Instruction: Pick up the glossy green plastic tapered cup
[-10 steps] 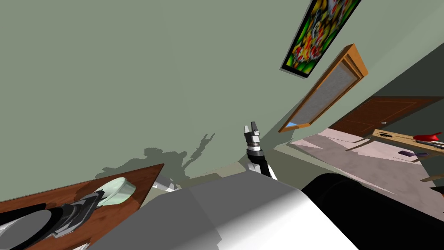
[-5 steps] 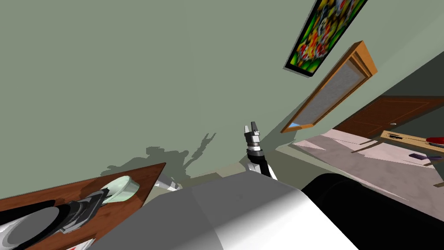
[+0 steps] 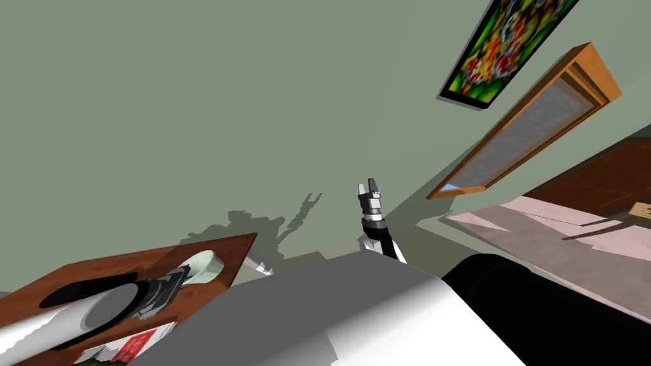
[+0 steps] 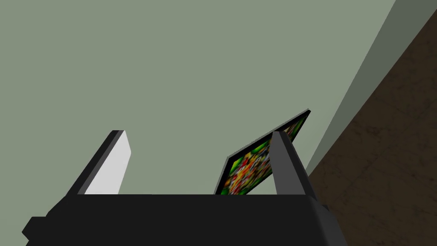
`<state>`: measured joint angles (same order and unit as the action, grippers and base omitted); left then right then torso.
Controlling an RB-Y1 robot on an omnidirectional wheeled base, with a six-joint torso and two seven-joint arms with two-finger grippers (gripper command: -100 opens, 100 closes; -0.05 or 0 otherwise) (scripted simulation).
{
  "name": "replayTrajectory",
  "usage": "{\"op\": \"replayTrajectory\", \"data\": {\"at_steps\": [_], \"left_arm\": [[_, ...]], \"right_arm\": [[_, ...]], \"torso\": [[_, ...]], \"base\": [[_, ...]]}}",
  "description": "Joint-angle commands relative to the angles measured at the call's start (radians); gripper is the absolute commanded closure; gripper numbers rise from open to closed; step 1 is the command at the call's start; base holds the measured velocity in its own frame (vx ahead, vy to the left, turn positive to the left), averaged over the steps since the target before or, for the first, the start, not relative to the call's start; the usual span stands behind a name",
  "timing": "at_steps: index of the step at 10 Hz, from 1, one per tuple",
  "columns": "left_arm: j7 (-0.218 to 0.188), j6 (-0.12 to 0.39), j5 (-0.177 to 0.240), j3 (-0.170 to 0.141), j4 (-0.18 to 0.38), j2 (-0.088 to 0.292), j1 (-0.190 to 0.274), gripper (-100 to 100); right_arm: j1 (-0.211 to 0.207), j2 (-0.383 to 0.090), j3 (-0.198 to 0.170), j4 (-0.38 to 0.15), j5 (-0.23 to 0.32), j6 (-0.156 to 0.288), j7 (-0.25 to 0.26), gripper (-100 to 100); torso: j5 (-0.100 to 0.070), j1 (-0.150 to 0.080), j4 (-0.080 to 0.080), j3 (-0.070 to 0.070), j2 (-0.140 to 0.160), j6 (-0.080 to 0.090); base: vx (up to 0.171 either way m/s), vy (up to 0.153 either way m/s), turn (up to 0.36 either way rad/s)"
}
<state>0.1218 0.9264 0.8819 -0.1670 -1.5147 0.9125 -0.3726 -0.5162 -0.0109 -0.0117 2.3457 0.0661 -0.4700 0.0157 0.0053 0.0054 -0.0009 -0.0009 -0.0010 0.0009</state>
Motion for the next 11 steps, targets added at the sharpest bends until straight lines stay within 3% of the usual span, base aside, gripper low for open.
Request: {"op": "replayTrajectory", "data": {"at_steps": [1,2,3,4,5,6,8,9,10,11], "left_arm": [[-0.029,0.05,-0.05,0.015,-0.05,-0.049,0.014,100],[-0.029,0.052,-0.073,0.015,-0.078,-0.049,0.014,100],[-0.055,0.098,-0.106,0.025,-0.124,-0.089,0.029,100],[-0.055,0.105,-0.135,0.025,-0.146,-0.089,0.029,100],[-0.055,0.105,-0.135,0.025,-0.146,-0.089,0.029,100],[-0.081,0.151,-0.179,0.036,-0.183,-0.13,0.045,100],[-0.081,0.158,-0.197,0.036,-0.214,-0.13,0.045,100],[-0.107,0.201,-0.242,0.046,-0.253,-0.17,0.061,100],[-0.107,0.211,-0.259,0.046,-0.282,-0.17,0.061,100],[-0.133,0.246,-0.297,0.057,-0.317,-0.211,0.077,100]], "right_arm": [[0.0,0.0,0.0,0.0,0.0,0.0,0.0,0],[0.0,0.0,0.0,0.0,0.0,0.0,0.0,0],[0.0,0.0,0.0,0.0,0.0,0.0,0.0,0],[0.0,0.0,0.0,0.0,0.0,0.0,0.0,0],[0.0,0.0,0.0,0.0,0.0,0.0,0.0,0],[0.0,0.0,0.0,0.0,0.0,0.0,0.0,0],[0.0,0.0,0.0,0.0,0.0,0.0,0.0,0],[0.0,0.0,0.0,0.0,0.0,0.0,0.0,0],[0.0,0.0,0.0,0.0,0.0,0.0,0.0,0],[0.0,0.0,0.0,0.0,0.0,0.0,0.0,0]], "torso": [[0.0,0.0,0.0,0.0,0.0,0.0],[0.0,0.001,0.0,-0.001,-0.001,-0.001],[0.001,0.002,-0.001,-0.001,-0.001,0.0],[0.003,0.004,-0.001,-0.001,-0.002,0.0],[0.003,0.004,-0.001,-0.002,-0.002,0.001],[0.002,0.002,-0.001,-0.002,-0.003,0.001],[0.002,0.003,-0.001,-0.002,-0.003,0.0],[0.001,0.001,-0.001,-0.002,-0.003,0.001],[0.001,0.002,-0.001,-0.002,-0.003,0.0],[0.001,0.002,-0.001,-0.002,-0.003,0.001]], "base": [[0.02,0.059,0.189],[0.018,0.059,0.093],[0.009,0.087,0.205],[0.01,0.077,0.077],[0.012,0.033,-0.029],[0.027,0.066,0.179],[0.018,0.039,0.057],[0.029,0.068,0.171],[0.023,0.062,0.107],[0.021,0.096,0.183]]}}
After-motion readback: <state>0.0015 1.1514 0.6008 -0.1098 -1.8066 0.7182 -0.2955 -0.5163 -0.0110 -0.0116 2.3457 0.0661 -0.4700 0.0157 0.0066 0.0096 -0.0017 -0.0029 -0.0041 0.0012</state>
